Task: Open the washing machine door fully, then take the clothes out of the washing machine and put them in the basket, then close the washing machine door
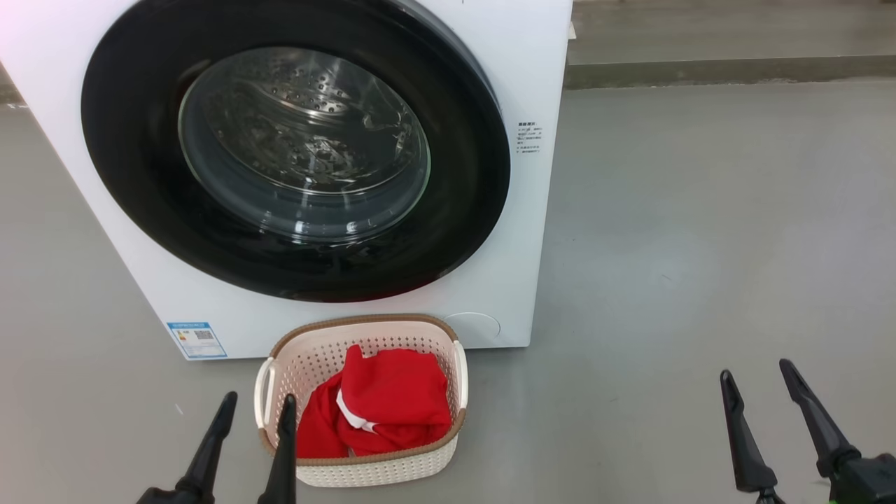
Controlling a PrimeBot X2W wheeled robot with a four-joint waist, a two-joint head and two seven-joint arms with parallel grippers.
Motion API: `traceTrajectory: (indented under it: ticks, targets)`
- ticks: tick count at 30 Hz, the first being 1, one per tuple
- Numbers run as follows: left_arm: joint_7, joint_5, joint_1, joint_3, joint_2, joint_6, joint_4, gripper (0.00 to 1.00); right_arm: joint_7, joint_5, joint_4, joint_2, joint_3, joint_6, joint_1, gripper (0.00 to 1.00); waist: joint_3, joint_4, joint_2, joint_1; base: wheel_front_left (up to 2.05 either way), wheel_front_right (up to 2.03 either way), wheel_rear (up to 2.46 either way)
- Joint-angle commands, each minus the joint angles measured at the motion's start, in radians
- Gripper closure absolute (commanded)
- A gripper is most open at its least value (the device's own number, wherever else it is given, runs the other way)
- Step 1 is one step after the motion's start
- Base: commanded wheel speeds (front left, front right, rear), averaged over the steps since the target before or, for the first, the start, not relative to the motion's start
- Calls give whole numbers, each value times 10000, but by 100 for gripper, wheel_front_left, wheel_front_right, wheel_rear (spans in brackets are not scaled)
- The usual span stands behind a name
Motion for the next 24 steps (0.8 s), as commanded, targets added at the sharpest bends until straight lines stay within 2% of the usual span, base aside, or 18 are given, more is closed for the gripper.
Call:
traceTrajectory:
  ticks: [1,10,11,12,15,24]
  targets:
    - [-78,106,-86,382,54,-51,-221,0,6,110,-308,-164,159,-38,-20,0,-24,0,0,0,0,0,0]
    - [-78,308,-133,449,44,-155,-476,0,6,142,-433,-164,65,-38,-3,0,38,73,0,0,0,0,0]
    - [-78,391,-132,455,45,-142,-509,100,6,133,-452,-164,53,-38,0,100,54,77,0,0,0,0,0]
    - [2,271,29,110,-4,-93,-195,100,-2,46,-118,11,-69,2,211,100,46,73,0,0,0,0,0]
    - [65,232,66,52,-46,-88,240,100,-2,25,303,115,25,2,308,100,46,73,0,0,0,0,0]
    - [313,-638,-36,169,-43,-119,387,100,198,970,472,84,70,-1,153,100,61,61,0,21,0,0,0]
